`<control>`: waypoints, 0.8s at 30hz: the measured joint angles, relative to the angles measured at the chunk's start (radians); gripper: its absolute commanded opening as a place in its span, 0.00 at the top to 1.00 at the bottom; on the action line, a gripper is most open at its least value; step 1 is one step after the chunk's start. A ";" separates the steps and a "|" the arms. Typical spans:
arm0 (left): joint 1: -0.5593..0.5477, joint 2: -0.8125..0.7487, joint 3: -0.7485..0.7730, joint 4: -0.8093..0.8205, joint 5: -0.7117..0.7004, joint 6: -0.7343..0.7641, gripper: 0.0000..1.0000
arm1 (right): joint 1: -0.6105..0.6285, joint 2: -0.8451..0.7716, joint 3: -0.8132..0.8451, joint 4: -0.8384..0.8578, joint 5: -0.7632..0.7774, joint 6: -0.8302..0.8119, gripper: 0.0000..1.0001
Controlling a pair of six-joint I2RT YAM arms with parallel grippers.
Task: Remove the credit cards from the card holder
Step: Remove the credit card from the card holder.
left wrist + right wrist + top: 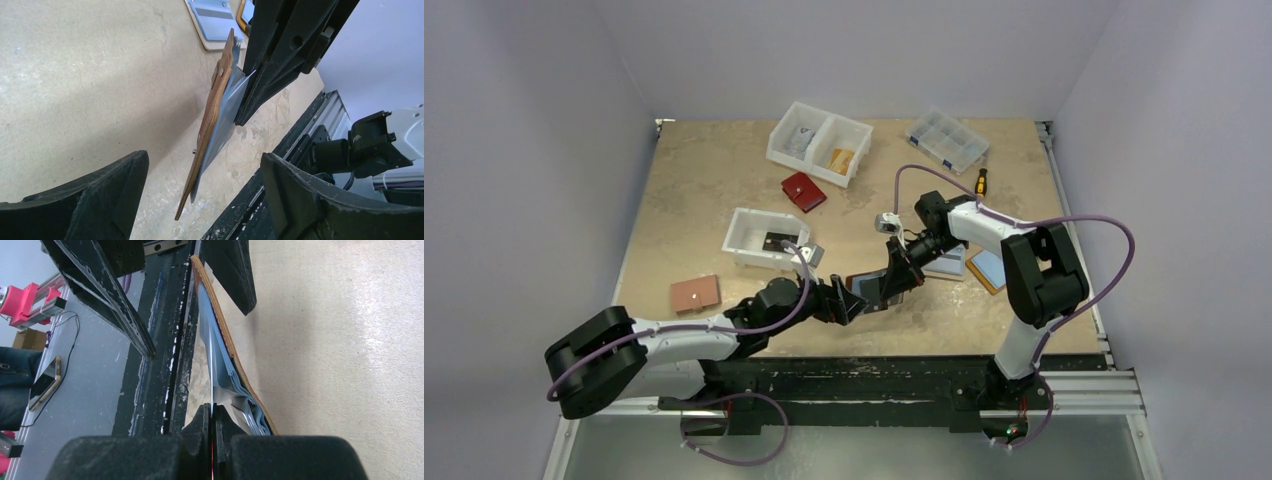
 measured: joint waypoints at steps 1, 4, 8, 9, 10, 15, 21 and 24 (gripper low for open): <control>0.000 0.020 0.004 0.013 0.009 0.002 0.22 | 0.000 0.000 0.000 -0.002 0.000 -0.001 1.00; 0.006 0.055 0.011 0.041 0.034 0.002 0.34 | 0.000 0.000 0.000 -0.005 0.000 -0.005 1.00; 0.018 0.063 0.013 0.068 0.053 -0.002 0.59 | 0.000 0.000 0.000 -0.006 0.000 -0.007 1.00; 0.021 0.063 0.013 0.075 0.056 -0.001 0.62 | 0.000 0.000 0.000 -0.006 0.000 -0.007 1.00; 0.023 0.063 0.013 0.081 0.058 -0.003 0.64 | 0.000 0.000 0.000 -0.007 0.000 -0.008 1.00; 0.033 0.063 0.013 0.096 0.070 -0.002 0.68 | 0.000 0.000 0.006 -0.010 0.000 -0.008 1.00; 0.043 0.097 0.013 0.132 0.108 -0.002 0.78 | 0.000 0.000 0.006 -0.016 0.000 -0.011 1.00; 0.047 0.123 0.013 0.148 0.127 -0.003 1.00 | 0.000 0.000 0.006 -0.022 0.000 -0.011 1.00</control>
